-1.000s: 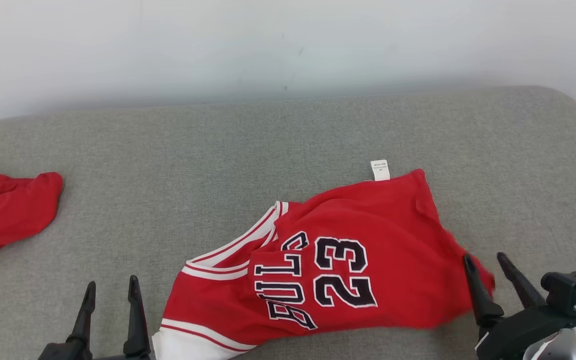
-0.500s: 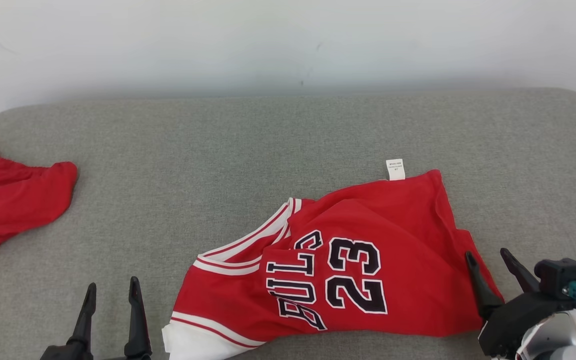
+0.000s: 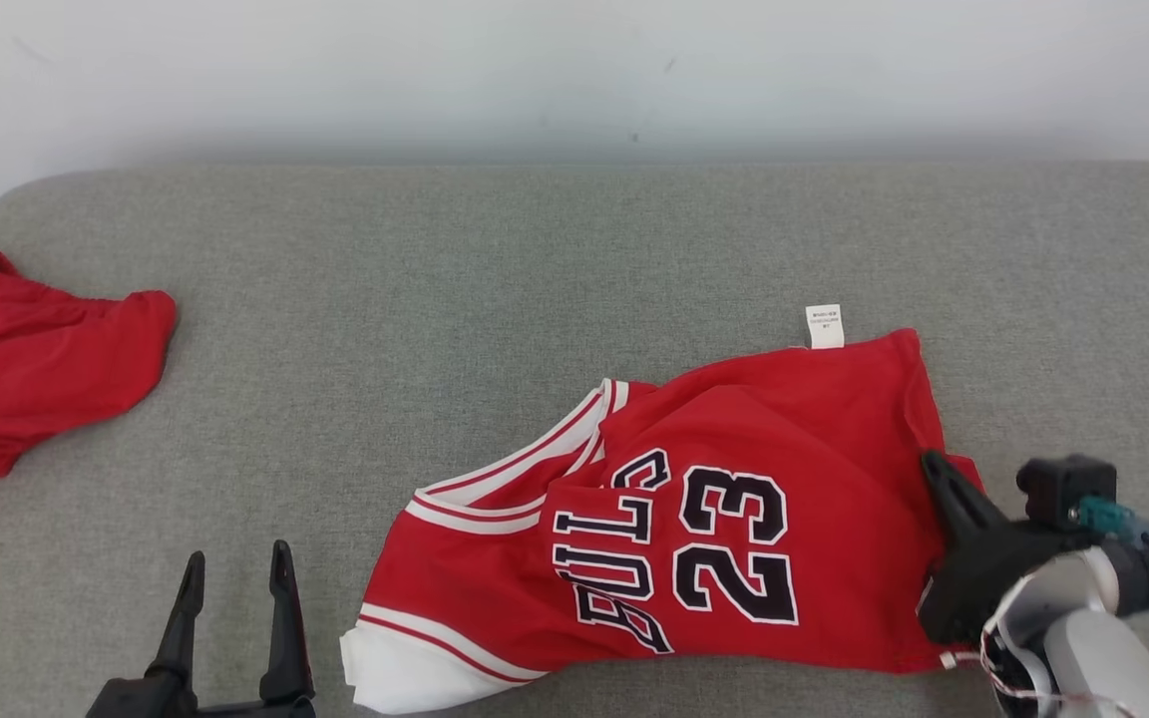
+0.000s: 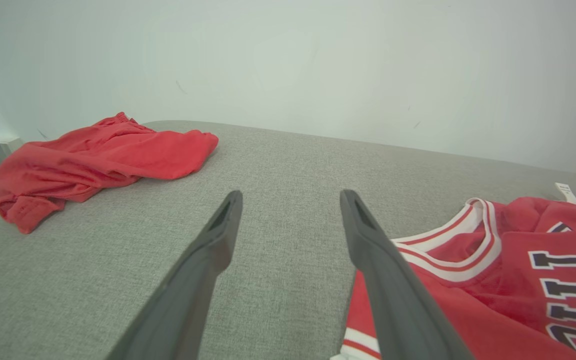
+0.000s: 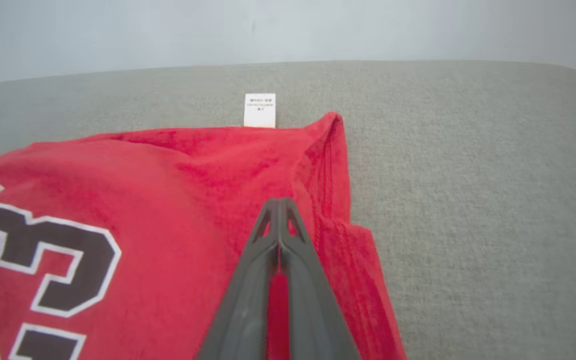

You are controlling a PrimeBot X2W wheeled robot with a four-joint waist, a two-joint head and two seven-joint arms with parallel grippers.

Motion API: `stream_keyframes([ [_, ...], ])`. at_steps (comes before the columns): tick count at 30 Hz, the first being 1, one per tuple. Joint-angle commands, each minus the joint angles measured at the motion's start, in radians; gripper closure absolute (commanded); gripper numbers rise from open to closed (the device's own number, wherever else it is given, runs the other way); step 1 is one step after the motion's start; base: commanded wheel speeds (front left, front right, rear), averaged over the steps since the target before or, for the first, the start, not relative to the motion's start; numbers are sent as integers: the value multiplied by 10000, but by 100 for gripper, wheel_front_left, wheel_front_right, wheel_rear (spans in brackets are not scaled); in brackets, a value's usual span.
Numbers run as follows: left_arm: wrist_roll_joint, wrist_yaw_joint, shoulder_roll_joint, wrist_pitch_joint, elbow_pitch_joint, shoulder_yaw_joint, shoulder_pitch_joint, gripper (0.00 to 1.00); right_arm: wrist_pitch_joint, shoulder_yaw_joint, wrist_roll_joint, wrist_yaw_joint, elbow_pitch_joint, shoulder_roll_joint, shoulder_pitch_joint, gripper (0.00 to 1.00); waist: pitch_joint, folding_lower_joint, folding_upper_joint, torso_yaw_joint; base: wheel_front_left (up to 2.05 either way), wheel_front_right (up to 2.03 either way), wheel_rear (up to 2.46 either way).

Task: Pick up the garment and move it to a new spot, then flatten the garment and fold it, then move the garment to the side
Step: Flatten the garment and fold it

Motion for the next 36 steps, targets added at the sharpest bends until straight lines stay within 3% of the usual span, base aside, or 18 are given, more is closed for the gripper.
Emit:
stream_keyframes([
  [1, -77, 49, -7, -34, -27, -16, -81, 0, -216, 135, 189, -23, 28, -28, -322, 100, 46, -1, -1, 46, 0, 0, 0],
  [7, -70, 55, -7, -34, -28, -60, -146, 0, -448, 423, 513, -23, 254, -183, -1470, 100, 135, -1, -1, 115, 0, 0, 0],
  [12, -81, -2, -7, -34, 70, -237, -316, 0, -302, 639, 758, -24, 1160, -416, -2592, 100, 217, -1, -1, 359, 0, 0, 0],
  [18, -159, 61, -8, -34, 122, -348, -190, 0, -350, 998, 896, -23, 1973, -750, -2763, 100, 46, -1, -1, 582, 0, 0, 0],
  [19, -184, 96, -7, -34, 113, -327, -109, 0, -435, 1051, 917, -24, 2005, -822, -2668, 64, 1, -1, -1, 548, 0, 0, 0],
  [20, -208, 125, -5, -34, 97, -285, -36, 0, -462, 1126, 910, -24, 2043, -873, -2573, 22, -40, -1, -1, 491, 0, 0, 0],
  [21, -228, 142, -7, -34, 81, -262, 9, 0, -503, 1183, 955, -24, 2027, -901, -2488, 0, -75, -1, -1, 435, 0, 0, 0],
  [29, -160, 79, -7, -34, 110, -159, 1, 0, -89, 1379, 1201, -23, 1264, -1185, -1476, 0, -241, -1, -1, 28, 0, 0, 0],
  [36, -41, -7, -7, -34, 127, -22, 8, 0, 652, 951, 1245, -23, -391, -1260, -66, 0, -269, -1, -1, -177, 0, 0, 0],
])
